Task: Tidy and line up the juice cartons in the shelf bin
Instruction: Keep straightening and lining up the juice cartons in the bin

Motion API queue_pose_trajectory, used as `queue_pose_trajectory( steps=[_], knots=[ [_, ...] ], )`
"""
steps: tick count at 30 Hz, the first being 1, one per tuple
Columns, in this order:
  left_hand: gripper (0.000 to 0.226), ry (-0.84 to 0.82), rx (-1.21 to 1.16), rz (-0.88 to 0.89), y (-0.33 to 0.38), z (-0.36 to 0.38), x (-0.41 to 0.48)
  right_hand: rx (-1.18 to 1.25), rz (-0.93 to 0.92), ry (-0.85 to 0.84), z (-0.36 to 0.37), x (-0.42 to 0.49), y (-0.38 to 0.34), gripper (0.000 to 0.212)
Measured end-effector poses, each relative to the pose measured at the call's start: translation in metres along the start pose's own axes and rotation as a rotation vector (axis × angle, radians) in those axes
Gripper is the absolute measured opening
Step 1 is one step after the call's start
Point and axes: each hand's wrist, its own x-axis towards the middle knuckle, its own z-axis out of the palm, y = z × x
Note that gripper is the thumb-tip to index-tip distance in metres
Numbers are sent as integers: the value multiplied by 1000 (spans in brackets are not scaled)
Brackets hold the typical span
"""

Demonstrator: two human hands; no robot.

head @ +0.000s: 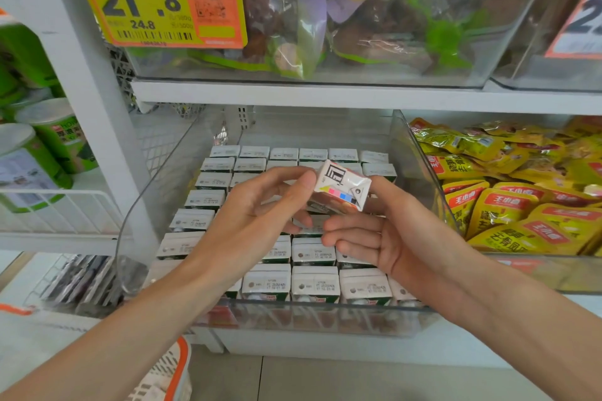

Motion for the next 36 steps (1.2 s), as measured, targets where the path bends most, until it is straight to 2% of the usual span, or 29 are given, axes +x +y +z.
queue_pose_trajectory(
  steps=[2, 4, 5, 7, 10, 13, 16, 19, 22, 27, 32, 36],
  knots=[
    [45, -8, 7, -12, 1, -1, 0, -22, -4, -1, 0, 1, -1, 44],
    [43, -31, 23, -29, 1, -2, 0, -80, -46, -9, 0, 1, -3, 21],
    [42, -39, 26, -39, 1, -2, 0, -126, -94, -16, -1, 1, -2, 19],
    [45, -32, 25, -57, 1, -2, 2, -219, -197, -38, -2, -2, -1, 33],
    [47, -1, 114, -70, -1, -3, 4, -337, -301, -10, 0, -5, -2, 42],
    [35, -10, 117, -66, -4, -1, 5, -517, -418, 79, -3, -4, -9, 38],
    [37, -31, 82, -21, -5, 5, 6, -823, -594, 66, -8, -4, -25, 46],
    [48, -33, 61, 2, -6, 11, 11, -1002, -672, 40, -12, 1, -37, 38],
    [58, -9, 184, 7, -12, 14, 15, -1094, -732, 129, -24, 11, -46, 31],
    [46, -7, 341, 48, -22, 12, 15, -1395, -700, 252, -41, 24, -59, 41],
    [39, -45, 390, 66, -23, 9, 15, -1477, -659, 257, -45, 26, -65, 42],
    [34, -56, 417, 84, -24, 9, 15, -1597, -592, 189, -45, 32, -67, 42]
  ],
)
